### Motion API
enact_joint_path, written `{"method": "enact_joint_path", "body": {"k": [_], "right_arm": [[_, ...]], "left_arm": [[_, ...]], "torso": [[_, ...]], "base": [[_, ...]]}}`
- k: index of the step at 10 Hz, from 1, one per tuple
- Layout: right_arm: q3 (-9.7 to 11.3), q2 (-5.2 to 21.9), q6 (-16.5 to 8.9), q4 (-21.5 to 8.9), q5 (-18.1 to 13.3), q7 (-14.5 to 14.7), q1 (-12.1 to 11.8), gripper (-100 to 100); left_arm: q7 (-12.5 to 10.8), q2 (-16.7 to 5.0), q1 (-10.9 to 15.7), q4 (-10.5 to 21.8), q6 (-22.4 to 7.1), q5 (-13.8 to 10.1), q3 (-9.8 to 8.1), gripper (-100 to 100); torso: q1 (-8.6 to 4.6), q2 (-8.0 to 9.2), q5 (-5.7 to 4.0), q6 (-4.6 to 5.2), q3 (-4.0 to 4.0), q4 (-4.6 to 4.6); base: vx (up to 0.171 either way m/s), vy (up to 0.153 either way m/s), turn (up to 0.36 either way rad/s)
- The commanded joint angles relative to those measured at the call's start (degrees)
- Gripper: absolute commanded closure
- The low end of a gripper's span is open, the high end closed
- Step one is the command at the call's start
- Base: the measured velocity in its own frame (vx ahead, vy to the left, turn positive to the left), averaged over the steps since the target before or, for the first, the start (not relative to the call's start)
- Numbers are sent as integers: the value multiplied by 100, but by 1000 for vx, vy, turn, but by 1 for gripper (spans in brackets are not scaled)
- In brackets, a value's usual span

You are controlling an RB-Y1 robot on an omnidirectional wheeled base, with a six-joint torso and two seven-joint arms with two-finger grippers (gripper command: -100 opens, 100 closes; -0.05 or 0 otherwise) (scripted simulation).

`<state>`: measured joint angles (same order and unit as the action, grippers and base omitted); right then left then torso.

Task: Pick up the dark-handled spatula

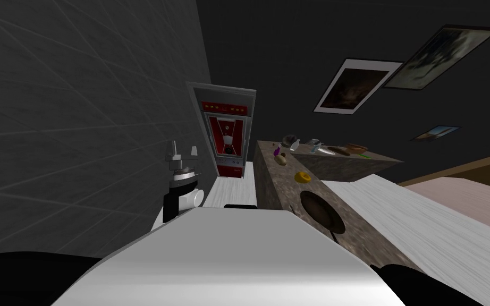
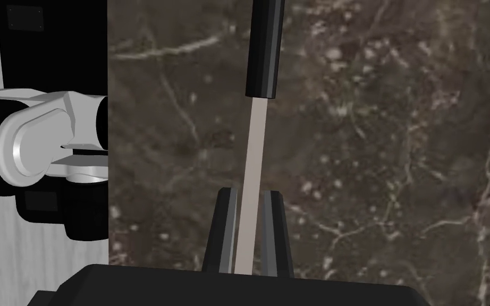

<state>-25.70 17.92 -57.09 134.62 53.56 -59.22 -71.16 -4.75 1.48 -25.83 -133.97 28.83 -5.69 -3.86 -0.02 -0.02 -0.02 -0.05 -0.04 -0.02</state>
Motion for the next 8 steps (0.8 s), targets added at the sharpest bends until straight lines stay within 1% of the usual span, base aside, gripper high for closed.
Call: {"method": "enact_joint_path", "body": {"k": [1, 2, 3, 4, 6, 7, 8], "right_arm": [[0, 0, 0, 0, 0, 0, 0, 100], [-1, 0, 0, 0, 0, 0, 0, 100], [-2, 0, 1, 0, 0, 0, 0, 0], [-62, 29, -88, 205, 34, -105, -97, 100], [-156, 67, -179, 455, 108, -217, -243, 100], [-143, 63, -151, 385, 104, -179, -206, 100], [-152, 66, -160, 401, 111, -189, -216, 0]], "left_arm": [[0, 0, 0, 0, 0, 0, 0, 0], [0, 0, 0, 0, 0, 0, 0, 0], [0, 0, 0, 0, 0, 0, 0, 0], [0, 0, 0, 0, 0, 0, 0, 0], [0, 0, 0, 0, 0, 0, 0, 0], [0, 0, 0, 0, 0, 0, 0, 0], [0, 0, 0, 0, 0, 0, 0, 0]], "torso": [[0, 0, 0, 0, 0, 0], [0, 0, -1, 0, 0, 0], [0, 0, -1, 0, 0, 0], [0, 0, -1, 0, 0, 0], [-2, 7, 1, 0, 4, 1], [-3, 9, 0, 1, 5, 1], [-3, 6, -3, 0, 4, 1]], "base": [[0, 0, 0], [0, 0, 0], [0, 0, 0], [-11, -12, -21], [-20, -19, -16], [-9, -9, -4], [0, 0, 0]]}}
